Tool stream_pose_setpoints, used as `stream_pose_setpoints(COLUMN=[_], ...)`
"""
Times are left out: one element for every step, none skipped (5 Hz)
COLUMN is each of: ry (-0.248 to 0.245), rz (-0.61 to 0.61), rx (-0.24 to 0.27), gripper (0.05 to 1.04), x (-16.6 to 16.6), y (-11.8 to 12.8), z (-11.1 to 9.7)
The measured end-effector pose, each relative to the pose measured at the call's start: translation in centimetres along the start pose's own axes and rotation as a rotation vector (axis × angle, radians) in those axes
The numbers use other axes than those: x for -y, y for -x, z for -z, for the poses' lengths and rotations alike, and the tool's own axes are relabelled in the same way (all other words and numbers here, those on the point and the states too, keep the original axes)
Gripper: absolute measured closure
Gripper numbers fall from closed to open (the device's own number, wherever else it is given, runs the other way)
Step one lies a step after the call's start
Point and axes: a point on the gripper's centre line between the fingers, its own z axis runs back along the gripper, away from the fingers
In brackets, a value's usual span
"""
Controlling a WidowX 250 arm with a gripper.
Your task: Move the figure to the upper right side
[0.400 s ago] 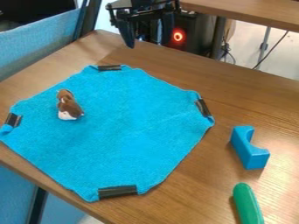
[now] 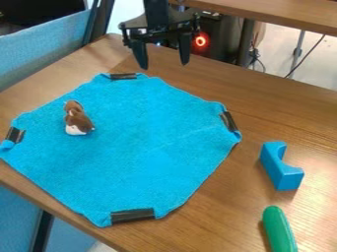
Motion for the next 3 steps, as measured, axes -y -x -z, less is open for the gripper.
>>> stream_pose_setpoints(ry=[-0.056,-0.078,-0.123], rz=[-0.065,-0.113,-0.119], rx=[0.049,0.084,0.089], gripper=[0.083,0.083,0.083], x=[-3.3,-5.9,-8.6], y=[-0.1,-0.6,-0.4], z=[0.1,-0.6,0.4])
